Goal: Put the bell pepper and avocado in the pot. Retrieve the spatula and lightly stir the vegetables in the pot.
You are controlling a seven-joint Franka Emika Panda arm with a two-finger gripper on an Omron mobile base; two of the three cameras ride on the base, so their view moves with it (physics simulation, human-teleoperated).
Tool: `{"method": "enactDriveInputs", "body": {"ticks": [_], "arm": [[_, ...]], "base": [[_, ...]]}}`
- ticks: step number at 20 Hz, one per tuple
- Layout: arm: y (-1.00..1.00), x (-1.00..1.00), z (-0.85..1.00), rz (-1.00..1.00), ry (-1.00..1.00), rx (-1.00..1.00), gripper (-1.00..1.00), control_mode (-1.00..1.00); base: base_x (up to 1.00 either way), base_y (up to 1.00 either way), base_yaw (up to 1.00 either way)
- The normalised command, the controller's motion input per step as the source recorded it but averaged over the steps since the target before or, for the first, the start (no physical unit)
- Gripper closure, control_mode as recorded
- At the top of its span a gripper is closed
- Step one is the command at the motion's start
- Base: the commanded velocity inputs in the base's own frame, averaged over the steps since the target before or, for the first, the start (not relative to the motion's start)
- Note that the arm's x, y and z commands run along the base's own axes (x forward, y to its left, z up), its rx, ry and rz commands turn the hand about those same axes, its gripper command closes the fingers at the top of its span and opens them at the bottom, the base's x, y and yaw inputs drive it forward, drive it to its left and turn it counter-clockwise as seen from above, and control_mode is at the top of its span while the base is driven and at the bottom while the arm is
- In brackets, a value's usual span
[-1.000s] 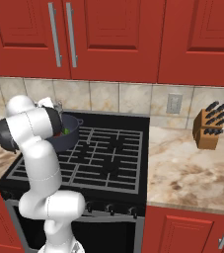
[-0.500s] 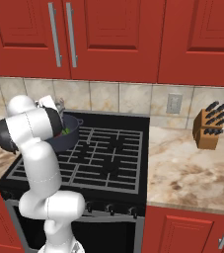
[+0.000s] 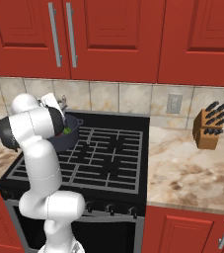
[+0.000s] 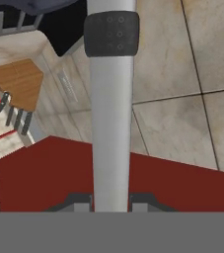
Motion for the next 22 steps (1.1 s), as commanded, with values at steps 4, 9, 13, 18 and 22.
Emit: {"method": "enactDriveInputs", "body": {"ticks": [4, 9, 13, 18, 22], "arm": [[0.03, 0.10, 0.00, 0.00, 0.00, 0.00, 1.00, -1.00], [0.08, 0.00, 0.00, 0.00, 0.00, 0.00, 1.00, -1.00], [0.01, 0.01, 0.13, 0.00, 0.00, 0.00, 1.00, -1.00], [0.15, -0.03, 0.08, 0.01, 0.00, 0.00, 1.00, -1.00], [0.18, -0.03, 0.00, 0.05, 0.00, 0.00, 1.00, -1.00]], "base": [[0.00, 0.00, 0.00], [0.00, 0.00, 0.00], [0.00, 0.00, 0.00], [0.00, 0.00, 0.00], [0.00, 0.00, 0.00]]}}
